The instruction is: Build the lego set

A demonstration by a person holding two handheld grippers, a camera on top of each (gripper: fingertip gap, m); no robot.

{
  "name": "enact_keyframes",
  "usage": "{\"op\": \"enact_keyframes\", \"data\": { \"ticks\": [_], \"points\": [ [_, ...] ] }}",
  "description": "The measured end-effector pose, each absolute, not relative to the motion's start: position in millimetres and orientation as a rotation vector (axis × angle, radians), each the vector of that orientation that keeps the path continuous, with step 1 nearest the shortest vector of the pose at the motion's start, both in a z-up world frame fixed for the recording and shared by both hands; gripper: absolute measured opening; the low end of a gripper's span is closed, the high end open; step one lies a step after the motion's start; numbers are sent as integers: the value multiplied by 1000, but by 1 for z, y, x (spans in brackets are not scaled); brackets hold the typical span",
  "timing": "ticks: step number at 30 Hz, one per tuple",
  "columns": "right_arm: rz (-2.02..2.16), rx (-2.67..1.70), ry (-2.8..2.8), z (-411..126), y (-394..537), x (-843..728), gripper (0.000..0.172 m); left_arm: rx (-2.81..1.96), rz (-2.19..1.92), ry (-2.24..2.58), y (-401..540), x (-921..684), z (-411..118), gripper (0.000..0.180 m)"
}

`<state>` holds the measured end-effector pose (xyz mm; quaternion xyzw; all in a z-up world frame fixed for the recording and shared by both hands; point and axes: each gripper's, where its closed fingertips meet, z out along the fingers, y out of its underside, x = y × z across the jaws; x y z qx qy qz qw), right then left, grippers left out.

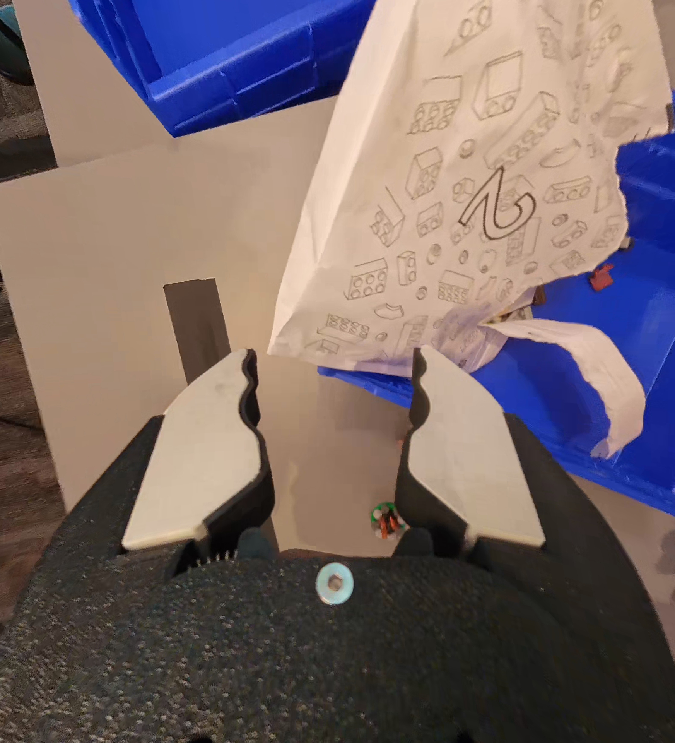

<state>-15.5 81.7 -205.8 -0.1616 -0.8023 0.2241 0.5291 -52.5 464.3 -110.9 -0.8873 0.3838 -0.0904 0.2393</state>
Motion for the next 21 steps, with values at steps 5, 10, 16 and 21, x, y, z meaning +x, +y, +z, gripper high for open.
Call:
{"op": "enact_keyframes", "data": {
  "ticks": [5,10,16,21],
  "points": [
    [540,-383,-1927,-207,81,-15,11,-2352,-651,864,474,-42,-117,72],
    [548,-384,-1941,-209,80,-15,11,-2245,-843,713,483,-48,-123,57],
    [556,-404,-1955,-212,82,-15,11,-2156,-815,719,486,-48,-120,23],
    [562,-411,-1962,-214,82,-15,11,-2069,-773,761,480,-43,-97,6]
  ]
}}
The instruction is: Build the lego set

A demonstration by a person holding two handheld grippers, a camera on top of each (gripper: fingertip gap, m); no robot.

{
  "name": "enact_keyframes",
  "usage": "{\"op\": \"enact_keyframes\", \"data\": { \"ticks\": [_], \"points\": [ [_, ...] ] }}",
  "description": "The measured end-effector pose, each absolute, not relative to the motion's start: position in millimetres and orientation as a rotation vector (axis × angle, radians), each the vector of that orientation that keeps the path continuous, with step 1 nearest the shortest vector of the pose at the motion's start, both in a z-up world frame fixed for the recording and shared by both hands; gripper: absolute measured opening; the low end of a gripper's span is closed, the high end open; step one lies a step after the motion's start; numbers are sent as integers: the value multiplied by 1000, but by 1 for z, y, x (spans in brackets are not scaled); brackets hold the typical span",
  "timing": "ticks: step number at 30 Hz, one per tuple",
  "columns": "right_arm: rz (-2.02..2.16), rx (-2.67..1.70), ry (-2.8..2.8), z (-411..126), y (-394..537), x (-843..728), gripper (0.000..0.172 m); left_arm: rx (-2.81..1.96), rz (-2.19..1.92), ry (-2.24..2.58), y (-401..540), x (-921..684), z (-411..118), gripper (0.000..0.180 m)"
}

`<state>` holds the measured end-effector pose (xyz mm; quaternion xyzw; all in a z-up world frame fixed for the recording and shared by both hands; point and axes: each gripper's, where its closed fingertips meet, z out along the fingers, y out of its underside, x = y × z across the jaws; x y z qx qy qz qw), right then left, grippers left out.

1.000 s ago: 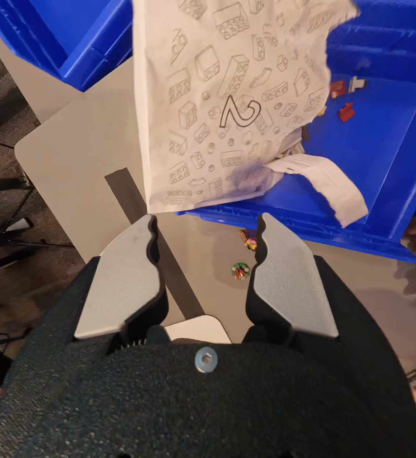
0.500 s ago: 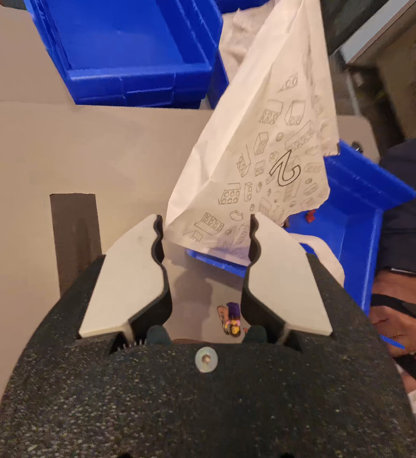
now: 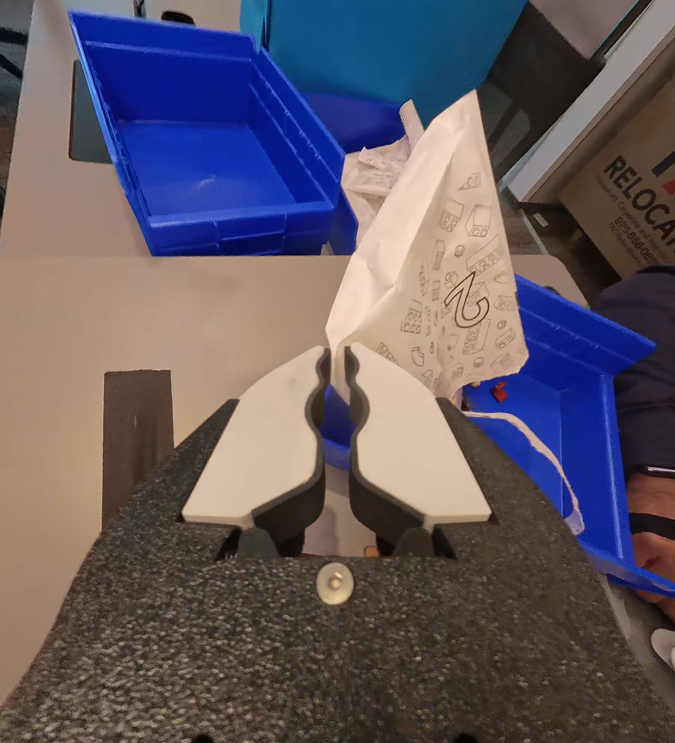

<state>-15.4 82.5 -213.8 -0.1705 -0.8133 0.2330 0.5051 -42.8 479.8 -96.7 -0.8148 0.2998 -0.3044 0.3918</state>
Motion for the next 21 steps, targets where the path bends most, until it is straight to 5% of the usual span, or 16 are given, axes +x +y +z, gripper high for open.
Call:
{"op": "enact_keyframes", "data": {
  "ticks": [21],
  "points": [
    [589,-429,-1970,-214,81,-14,11,-1942,-591,936,442,-2,-20,2]
  ]
}}
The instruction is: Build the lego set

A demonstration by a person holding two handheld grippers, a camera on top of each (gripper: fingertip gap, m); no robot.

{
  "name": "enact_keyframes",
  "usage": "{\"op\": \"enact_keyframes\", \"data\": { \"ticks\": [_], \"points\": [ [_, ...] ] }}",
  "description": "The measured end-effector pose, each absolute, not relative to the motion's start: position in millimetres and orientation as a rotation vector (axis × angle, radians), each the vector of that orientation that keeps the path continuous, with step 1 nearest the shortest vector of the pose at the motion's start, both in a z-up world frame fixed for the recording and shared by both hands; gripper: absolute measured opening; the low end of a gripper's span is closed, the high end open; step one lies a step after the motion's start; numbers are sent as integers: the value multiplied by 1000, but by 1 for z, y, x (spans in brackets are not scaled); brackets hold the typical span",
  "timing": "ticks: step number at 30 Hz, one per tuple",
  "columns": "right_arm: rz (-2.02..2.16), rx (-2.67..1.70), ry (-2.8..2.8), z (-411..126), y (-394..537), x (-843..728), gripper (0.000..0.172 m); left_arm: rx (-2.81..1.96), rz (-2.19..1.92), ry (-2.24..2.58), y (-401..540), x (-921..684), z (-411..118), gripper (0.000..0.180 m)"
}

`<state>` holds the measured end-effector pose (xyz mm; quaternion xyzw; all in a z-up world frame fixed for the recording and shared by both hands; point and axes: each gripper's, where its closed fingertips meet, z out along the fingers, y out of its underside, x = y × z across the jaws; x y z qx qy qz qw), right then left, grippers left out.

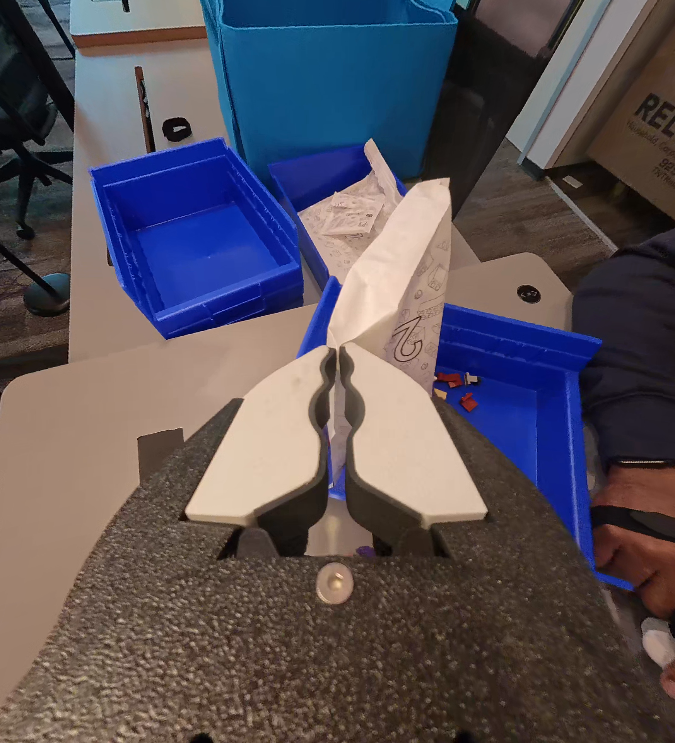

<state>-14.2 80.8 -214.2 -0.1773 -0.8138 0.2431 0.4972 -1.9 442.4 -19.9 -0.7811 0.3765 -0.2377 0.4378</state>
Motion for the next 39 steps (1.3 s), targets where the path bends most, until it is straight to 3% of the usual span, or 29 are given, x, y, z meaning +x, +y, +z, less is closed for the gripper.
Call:
{"op": "enact_keyframes", "data": {
  "ticks": [20,22,36,39],
  "points": [
    [584,-429,-1977,-216,81,-15,12,-2010,-532,989,430,30,8,1],
    [584,-427,-1977,-216,81,-14,12,-2016,-342,1025,435,21,12,1],
    [588,-440,-1973,-215,81,-15,12,-2088,-229,1188,421,59,11,1],
    [585,-435,-1974,-215,81,-15,12,-2106,13,1319,427,59,4,1]
  ]
}}
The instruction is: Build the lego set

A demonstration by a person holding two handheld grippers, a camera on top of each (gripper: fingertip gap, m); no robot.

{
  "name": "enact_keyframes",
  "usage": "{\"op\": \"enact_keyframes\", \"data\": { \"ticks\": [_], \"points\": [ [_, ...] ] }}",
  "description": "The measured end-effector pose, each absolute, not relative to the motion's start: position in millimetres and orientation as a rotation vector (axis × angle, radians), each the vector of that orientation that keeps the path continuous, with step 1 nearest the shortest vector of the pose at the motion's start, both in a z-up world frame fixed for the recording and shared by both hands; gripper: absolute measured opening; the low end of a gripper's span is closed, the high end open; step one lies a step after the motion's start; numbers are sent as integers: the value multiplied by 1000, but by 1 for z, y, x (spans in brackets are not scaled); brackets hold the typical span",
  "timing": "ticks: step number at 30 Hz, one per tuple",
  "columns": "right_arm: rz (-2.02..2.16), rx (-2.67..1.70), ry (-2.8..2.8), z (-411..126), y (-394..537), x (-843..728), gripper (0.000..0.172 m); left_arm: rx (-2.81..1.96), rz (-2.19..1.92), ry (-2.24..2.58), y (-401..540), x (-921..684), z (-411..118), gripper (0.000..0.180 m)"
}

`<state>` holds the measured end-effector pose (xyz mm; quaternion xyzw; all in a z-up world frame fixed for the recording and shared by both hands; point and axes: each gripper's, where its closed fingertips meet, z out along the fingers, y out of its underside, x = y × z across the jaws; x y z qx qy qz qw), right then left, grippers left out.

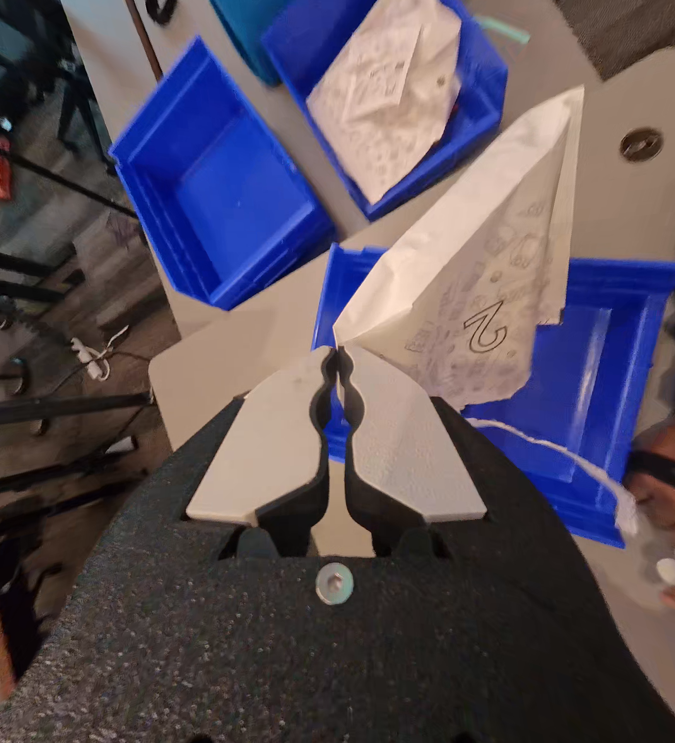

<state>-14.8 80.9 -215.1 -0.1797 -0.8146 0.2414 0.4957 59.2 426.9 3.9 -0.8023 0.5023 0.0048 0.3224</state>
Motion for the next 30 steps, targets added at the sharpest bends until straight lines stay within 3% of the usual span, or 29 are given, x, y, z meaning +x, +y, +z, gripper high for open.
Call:
{"op": "enact_keyframes", "data": {
  "ticks": [6,8,9,20,24,26,28,30],
  "points": [
    [592,-445,-1971,-214,81,-15,12,-2108,-28,1435,416,93,26,0],
    [592,-436,-1973,-214,80,-14,12,-2063,226,1483,423,81,33,1],
    [591,-434,-1974,-215,79,-14,12,-2056,156,1464,421,89,37,1],
    [603,-438,-1974,-214,77,-13,12,-2113,156,1494,419,93,20,1],
    [603,-436,-1976,-214,77,-13,12,-2056,153,1438,424,96,37,1],
    [603,-437,-1977,-214,77,-13,12,-2113,75,1489,416,103,17,1],
    [601,-433,-1978,-215,76,-13,12,-2092,291,1537,423,90,13,1],
    [599,-432,-1978,-215,76,-13,12,-2060,89,1471,418,108,26,1]
  ]
}}
